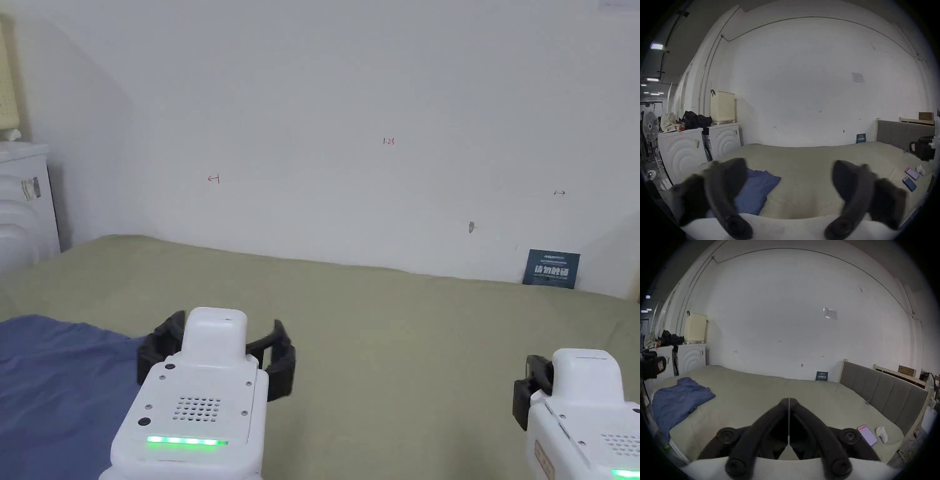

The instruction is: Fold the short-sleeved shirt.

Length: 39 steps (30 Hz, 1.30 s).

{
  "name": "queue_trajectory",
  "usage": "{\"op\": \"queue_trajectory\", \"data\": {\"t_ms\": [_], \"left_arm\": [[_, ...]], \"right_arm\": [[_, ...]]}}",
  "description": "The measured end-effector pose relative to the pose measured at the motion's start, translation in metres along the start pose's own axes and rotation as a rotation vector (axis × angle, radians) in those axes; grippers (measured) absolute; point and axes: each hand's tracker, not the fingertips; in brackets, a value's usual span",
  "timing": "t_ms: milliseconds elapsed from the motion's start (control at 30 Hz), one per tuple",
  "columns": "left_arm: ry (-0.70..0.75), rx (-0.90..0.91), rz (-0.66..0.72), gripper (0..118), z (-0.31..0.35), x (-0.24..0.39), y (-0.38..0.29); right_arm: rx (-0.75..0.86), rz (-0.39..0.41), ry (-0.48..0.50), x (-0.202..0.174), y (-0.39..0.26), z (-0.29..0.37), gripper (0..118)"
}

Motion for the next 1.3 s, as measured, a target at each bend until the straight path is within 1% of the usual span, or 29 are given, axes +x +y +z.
{"op": "queue_trajectory", "data": {"t_ms": [33,67,100,167,233,367,500,600,667,733,800,867,933,1000,1033,1067,1100,1133,1167,1200,1233,1300], "left_arm": [[0.024,0.009,-0.027,25,0.001,0.000,-0.001],[0.066,-0.001,-0.047,0,0.000,-0.001,-0.002],[0.078,-0.008,-0.047,0,0.001,-0.002,-0.004],[0.073,-0.039,0.023,0,0.003,-0.020,-0.005],[0.116,-0.072,0.049,0,0.007,-0.040,-0.005],[0.262,-0.072,0.056,0,0.032,-0.091,-0.005],[0.419,-0.099,0.057,0,0.072,-0.149,-0.007],[0.504,-0.129,0.055,0,0.098,-0.183,-0.015],[0.533,-0.159,0.080,0,0.103,-0.197,-0.021],[0.520,-0.199,0.107,0,0.097,-0.208,-0.031],[0.507,-0.237,0.107,0,0.085,-0.213,-0.038],[0.466,-0.296,0.113,0,0.061,-0.215,-0.041],[0.394,-0.344,0.139,0,0.020,-0.226,-0.038],[0.308,-0.375,0.130,0,-0.035,-0.236,-0.031],[0.260,-0.396,0.119,5,-0.065,-0.241,-0.027],[0.210,-0.426,0.096,19,-0.099,-0.247,-0.023],[0.143,-0.455,0.090,65,-0.129,-0.253,-0.021],[0.061,-0.498,0.103,104,-0.164,-0.257,-0.021],[-0.007,-0.595,0.121,118,-0.199,-0.262,-0.027],[-0.082,-0.665,0.146,118,-0.228,-0.265,-0.036],[-0.101,-0.703,0.134,118,-0.256,-0.265,-0.049],[-0.061,-0.846,0.053,118,-0.298,-0.252,-0.077]], "right_arm": [[-0.003,-0.009,0.016,0.001,-0.003,-0.001,0],[-0.014,-0.022,0.038,0.002,-0.004,-0.002,0],[-0.020,-0.034,0.053,0.000,-0.004,-0.003,0],[-0.015,-0.031,0.071,-0.007,0.003,-0.002,0],[-0.006,-0.029,0.117,-0.021,0.005,-0.003,0],[0.009,-0.013,0.286,-0.074,0.014,0.000,0],[0.008,-0.001,0.487,-0.145,0.017,0.009,0],[0.000,0.038,0.630,-0.196,0.015,0.016,0],[0.006,0.067,0.691,-0.219,0.009,0.019,0],[0.007,0.121,0.710,-0.240,0.002,0.018,0],[-0.010,0.122,0.736,-0.247,-0.001,0.012,0],[-0.024,0.109,0.743,-0.248,-0.005,0.000,0],[-0.035,0.123,0.719,-0.244,-0.007,-0.016,0],[-0.045,0.140,0.680,-0.235,-0.010,-0.037,0],[-0.062,0.135,0.665,-0.228,-0.011,-0.048,0],[-0.081,0.128,0.639,-0.218,-0.011,-0.058,0],[-0.090,0.122,0.618,-0.211,-0.012,-0.067,0],[-0.099,0.113,0.594,-0.201,-0.014,-0.078,0],[-0.107,0.117,0.568,-0.194,-0.015,-0.086,0],[-0.114,0.127,0.542,-0.185,-0.016,-0.092,0],[-0.119,0.135,0.523,-0.177,-0.019,-0.099,0],[-0.142,0.150,0.483,-0.163,-0.026,-0.111,0]]}}
